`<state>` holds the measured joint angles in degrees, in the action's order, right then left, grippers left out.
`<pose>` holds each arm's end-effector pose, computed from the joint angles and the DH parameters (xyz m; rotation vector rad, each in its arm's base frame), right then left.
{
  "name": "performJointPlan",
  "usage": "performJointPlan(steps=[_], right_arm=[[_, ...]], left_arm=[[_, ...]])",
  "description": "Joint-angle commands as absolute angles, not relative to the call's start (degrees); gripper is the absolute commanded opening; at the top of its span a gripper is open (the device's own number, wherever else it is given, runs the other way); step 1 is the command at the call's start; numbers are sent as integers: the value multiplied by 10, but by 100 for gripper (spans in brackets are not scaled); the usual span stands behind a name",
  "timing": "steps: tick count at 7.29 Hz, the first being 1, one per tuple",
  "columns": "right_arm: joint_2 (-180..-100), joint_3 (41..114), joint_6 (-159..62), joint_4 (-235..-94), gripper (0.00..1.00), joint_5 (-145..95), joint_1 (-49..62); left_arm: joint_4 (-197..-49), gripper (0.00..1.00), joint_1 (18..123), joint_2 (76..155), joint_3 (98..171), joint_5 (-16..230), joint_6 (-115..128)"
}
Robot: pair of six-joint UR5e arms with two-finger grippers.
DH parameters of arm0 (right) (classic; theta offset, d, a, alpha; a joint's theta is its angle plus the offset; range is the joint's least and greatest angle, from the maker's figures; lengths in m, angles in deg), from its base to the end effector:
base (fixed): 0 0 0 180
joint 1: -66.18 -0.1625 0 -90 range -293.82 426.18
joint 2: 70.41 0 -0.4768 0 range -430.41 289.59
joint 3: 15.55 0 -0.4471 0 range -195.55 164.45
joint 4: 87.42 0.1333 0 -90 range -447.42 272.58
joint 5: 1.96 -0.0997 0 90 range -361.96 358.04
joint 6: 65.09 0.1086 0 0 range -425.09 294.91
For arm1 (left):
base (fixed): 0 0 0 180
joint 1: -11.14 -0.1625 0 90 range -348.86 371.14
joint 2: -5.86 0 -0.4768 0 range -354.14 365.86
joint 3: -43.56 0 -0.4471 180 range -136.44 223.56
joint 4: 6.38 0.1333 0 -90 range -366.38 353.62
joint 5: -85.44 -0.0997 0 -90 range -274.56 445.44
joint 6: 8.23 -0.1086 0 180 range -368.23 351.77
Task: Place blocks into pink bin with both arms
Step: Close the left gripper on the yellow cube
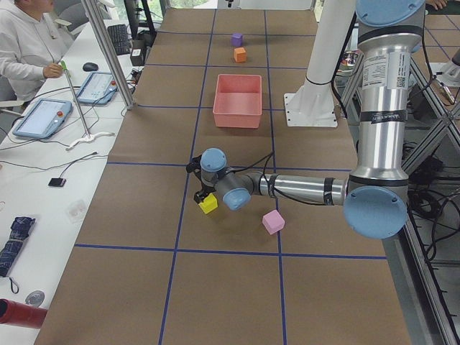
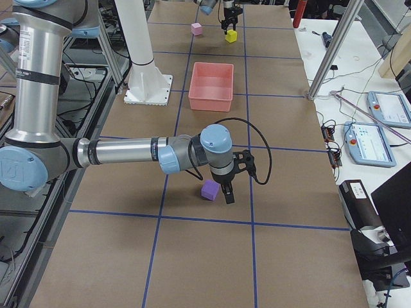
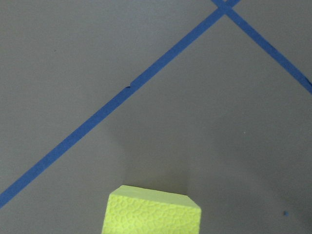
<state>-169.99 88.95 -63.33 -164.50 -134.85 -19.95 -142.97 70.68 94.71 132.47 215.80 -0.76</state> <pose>0.0265 -0.4883 0.6395 0.2599 -0.7564 -0.1514 0.2328 -0.5201 0.6462 0.4913 0.8866 0.6392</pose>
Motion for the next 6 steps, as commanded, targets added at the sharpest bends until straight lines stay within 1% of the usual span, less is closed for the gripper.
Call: performJointPlan(steps=[1, 3, 6], right_arm=[[-1700, 890, -633, -1645, 100, -1348, -200], [-1699, 890, -633, -1645, 100, -1348, -200], [-1699, 889, -633, -1645, 100, -1348, -200]], left_arm=[[-1428, 100, 712, 948, 1322, 2161, -8], [-1423, 100, 723, 949, 1315, 2157, -8], [-1423, 100, 721, 970, 1285, 2124, -8]])
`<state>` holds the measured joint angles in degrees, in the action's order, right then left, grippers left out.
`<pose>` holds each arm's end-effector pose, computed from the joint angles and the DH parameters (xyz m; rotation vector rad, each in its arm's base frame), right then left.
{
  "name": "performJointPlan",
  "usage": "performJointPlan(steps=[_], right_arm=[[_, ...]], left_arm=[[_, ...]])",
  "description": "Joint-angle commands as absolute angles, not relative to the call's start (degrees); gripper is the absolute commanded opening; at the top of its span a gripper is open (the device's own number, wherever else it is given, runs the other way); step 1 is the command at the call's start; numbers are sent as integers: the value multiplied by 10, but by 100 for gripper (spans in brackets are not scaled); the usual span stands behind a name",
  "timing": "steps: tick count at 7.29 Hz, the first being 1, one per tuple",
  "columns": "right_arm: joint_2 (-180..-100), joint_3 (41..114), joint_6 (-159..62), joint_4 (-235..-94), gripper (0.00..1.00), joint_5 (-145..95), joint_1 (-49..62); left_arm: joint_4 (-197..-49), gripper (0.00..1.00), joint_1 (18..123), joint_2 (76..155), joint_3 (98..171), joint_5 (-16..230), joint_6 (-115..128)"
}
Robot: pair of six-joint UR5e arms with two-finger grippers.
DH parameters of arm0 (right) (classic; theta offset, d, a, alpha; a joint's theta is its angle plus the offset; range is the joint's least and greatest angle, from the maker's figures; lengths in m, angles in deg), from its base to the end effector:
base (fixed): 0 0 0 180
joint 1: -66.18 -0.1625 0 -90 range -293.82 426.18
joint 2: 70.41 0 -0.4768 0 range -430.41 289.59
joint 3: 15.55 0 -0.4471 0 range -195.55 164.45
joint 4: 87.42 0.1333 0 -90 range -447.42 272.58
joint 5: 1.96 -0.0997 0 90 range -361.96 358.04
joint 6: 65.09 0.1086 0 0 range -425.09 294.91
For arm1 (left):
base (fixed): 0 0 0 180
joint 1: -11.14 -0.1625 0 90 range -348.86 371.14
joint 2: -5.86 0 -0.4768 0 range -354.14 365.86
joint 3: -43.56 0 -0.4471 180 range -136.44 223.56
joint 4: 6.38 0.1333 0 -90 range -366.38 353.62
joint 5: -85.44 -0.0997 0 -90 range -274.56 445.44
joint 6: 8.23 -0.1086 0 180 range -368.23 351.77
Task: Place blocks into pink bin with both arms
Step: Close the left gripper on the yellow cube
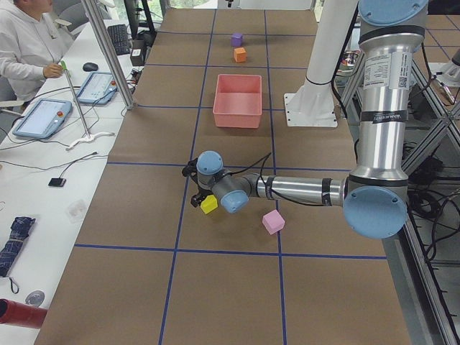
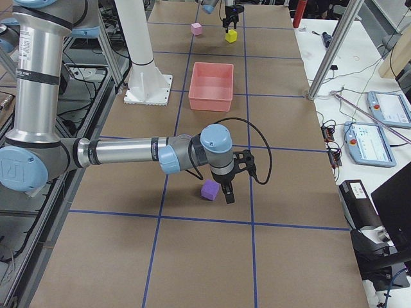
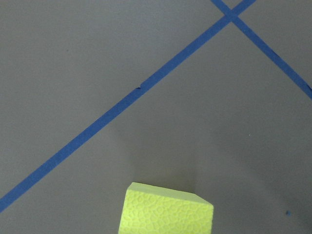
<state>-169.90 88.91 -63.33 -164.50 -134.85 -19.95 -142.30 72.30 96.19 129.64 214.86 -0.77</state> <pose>0.0264 -0.4890 0.6391 0.2608 -0.7564 -0.1517 0.2230 -0.5384 0.6622 0.4757 0.8556 0.5972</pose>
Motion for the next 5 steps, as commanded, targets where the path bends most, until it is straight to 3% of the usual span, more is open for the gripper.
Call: performJointPlan(steps=[1, 5], right_arm=[[-1699, 889, -633, -1645, 100, -1348, -200], [-1699, 889, -633, -1645, 100, -1348, -200]], left_arm=[[-1424, 100, 720, 974, 1278, 2116, -8], [-1424, 100, 718, 974, 1292, 2171, -4]])
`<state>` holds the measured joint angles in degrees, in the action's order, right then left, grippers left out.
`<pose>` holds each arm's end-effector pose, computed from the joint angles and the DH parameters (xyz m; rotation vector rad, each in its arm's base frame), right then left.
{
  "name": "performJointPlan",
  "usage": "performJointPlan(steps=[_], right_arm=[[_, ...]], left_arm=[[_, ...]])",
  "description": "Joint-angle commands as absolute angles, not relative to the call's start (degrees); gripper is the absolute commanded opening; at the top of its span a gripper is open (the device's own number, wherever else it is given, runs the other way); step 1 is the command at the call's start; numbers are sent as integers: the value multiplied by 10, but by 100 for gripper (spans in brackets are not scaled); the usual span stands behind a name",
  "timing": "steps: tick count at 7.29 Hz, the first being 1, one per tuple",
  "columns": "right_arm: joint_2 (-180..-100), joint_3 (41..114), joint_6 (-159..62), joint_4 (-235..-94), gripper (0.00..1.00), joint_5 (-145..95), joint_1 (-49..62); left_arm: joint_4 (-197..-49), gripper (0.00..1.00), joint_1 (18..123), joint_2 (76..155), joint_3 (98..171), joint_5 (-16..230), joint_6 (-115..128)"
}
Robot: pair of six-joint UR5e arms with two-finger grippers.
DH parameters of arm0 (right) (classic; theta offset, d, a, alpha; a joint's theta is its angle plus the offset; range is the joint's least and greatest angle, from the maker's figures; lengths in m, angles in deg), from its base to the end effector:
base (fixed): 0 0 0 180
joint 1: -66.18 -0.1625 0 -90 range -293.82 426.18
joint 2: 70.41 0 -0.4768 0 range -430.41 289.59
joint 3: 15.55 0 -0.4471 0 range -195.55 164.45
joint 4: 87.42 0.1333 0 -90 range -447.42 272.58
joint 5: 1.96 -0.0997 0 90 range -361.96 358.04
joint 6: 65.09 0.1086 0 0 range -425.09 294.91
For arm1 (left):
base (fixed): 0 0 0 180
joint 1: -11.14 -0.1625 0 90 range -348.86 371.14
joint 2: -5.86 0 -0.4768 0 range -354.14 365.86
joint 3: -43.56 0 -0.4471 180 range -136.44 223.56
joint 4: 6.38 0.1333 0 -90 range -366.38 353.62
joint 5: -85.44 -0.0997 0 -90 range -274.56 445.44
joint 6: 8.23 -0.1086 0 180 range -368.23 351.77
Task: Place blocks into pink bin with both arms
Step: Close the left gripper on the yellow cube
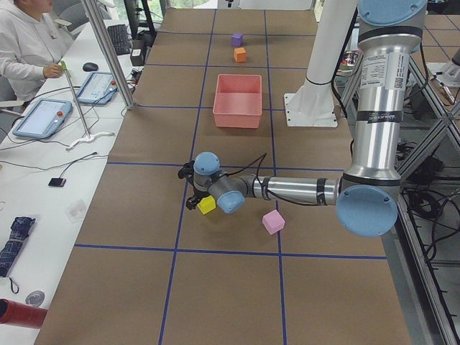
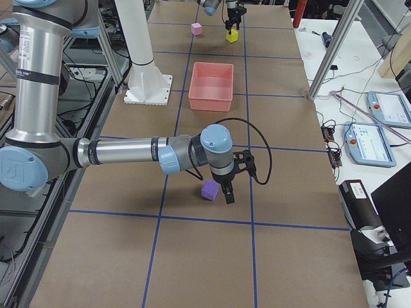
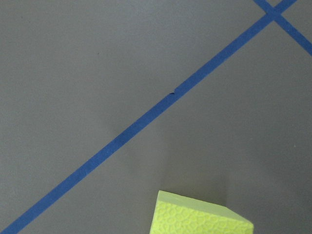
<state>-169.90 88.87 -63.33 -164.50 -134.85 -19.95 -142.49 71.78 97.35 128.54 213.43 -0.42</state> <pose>0.0264 -0.4890 0.6395 0.2601 -0.7564 -0.1514 0.2313 -0.5468 0.6622 0.4830 0.8380 0.5929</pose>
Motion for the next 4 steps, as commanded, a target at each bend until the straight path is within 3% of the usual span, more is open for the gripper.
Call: performJointPlan(steps=[1, 4], right_arm=[[-1699, 889, -633, -1645, 100, -1348, -200], [-1699, 889, -633, -1645, 100, -1348, -200]], left_arm=[[-1424, 100, 717, 968, 1295, 2174, -7], [-1425, 100, 716, 967, 1291, 2153, -8]])
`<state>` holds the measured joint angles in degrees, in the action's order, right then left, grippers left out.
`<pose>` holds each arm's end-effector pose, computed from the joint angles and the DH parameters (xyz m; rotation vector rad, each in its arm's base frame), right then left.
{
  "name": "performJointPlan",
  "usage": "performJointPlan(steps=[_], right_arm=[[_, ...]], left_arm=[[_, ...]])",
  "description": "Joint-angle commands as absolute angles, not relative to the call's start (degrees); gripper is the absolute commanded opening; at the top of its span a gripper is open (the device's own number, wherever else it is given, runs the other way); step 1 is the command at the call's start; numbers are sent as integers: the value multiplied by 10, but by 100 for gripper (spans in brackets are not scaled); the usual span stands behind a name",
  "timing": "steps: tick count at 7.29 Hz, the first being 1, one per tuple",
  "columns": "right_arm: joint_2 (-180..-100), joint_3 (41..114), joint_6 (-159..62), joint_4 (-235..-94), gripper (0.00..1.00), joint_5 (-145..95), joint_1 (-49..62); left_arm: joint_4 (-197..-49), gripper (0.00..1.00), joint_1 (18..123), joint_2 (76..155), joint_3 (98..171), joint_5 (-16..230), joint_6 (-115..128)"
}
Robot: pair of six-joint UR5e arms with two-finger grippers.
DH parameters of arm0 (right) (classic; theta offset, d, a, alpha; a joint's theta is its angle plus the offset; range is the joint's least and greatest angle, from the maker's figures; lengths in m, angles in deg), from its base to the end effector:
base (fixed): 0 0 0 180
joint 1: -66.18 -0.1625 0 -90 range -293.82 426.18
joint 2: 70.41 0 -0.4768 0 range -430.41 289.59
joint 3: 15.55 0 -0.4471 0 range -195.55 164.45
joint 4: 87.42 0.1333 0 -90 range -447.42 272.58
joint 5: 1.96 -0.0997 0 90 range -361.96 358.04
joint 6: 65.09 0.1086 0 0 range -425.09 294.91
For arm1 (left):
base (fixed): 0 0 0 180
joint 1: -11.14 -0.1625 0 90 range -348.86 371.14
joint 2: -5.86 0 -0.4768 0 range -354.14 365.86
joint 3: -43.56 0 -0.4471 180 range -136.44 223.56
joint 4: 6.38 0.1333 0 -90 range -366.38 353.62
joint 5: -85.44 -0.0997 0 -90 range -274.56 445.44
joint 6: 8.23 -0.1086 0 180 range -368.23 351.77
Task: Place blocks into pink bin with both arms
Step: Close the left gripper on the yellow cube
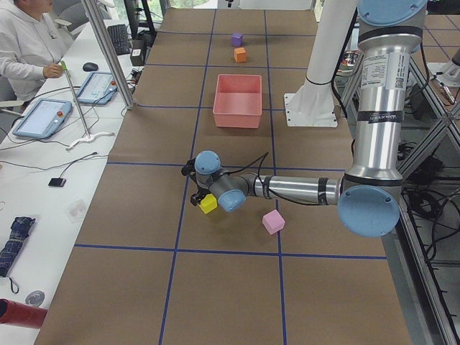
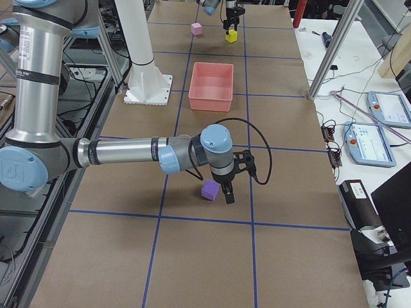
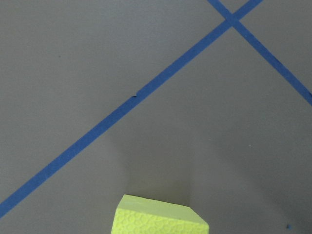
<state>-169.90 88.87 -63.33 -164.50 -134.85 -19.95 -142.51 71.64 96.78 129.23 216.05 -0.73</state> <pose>0.0264 -0.4890 0.6395 0.2601 -0.7564 -0.1514 0.2327 -0.5384 0.6588 0.4692 0.8792 0.6161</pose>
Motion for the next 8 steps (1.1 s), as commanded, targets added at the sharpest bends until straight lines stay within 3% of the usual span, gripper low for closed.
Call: performJointPlan(steps=[1, 6, 7, 8], right_arm=[[-1699, 889, -633, -1645, 100, -1348, -200], [-1699, 886, -633, -1645, 100, -1348, -200], [-1699, 886, -632, -1645, 100, -1348, -200], [-1699, 886, -632, -1645, 100, -1348, -200]], left_arm=[[-1425, 100, 714, 967, 1288, 2152, -8], [-1430, 100, 678, 967, 1275, 2122, -4], [-1430, 92, 677, 967, 1276, 2122, -4], [-1430, 44, 678, 967, 1278, 2122, -4]])
